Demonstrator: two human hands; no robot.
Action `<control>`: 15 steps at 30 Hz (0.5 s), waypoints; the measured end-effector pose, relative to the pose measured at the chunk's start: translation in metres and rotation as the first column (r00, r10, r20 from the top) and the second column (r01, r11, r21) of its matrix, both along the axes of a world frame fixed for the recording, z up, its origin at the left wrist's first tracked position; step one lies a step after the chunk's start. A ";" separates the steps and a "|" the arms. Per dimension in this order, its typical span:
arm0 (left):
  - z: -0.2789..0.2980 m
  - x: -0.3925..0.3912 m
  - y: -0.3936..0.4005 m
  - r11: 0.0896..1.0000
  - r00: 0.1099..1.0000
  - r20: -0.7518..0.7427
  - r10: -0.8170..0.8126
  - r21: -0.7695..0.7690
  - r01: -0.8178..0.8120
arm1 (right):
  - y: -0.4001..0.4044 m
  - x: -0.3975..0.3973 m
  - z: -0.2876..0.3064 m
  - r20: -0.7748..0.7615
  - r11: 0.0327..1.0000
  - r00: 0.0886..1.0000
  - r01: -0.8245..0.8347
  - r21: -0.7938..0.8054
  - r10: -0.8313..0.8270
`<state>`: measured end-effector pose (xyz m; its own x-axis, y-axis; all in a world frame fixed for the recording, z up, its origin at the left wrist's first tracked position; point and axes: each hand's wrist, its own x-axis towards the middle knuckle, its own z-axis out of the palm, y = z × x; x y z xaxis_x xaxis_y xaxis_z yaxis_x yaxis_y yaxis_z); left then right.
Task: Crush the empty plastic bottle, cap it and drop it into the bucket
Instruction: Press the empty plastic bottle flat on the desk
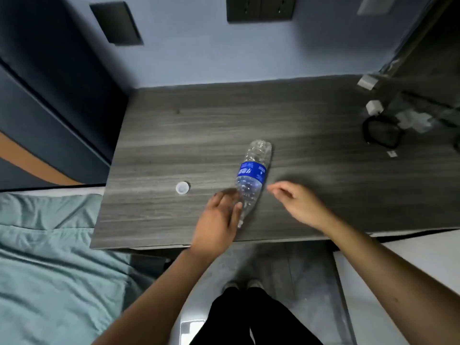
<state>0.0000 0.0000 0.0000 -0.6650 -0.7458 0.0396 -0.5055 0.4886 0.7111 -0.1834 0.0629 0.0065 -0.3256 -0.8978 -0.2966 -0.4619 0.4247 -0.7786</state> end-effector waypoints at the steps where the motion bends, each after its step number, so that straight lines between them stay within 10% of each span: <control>1: -0.002 -0.008 -0.005 1.000 1.000 0.016 0.008 -0.027 -0.007 | -0.012 -0.005 -0.001 -0.094 0.999 0.996 -0.012 -0.031 0.009; 7: -0.027 -0.048 -0.027 0.984 0.968 0.247 -0.034 -0.159 0.076 | -0.081 -0.025 -0.010 -0.439 0.961 0.877 -0.261 -0.091 0.197; 15: -0.047 -0.060 -0.023 0.975 0.935 0.350 -0.056 -0.181 0.126 | -0.117 -0.036 -0.042 -0.611 0.833 0.591 -0.500 0.236 0.527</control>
<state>-0.0601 -0.0233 -0.0471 -0.7290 -0.6818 -0.0611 -0.6466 0.6565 0.3886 -0.2189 -0.0541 -0.0354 0.0682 -0.9690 -0.2375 -0.9784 -0.0184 -0.2059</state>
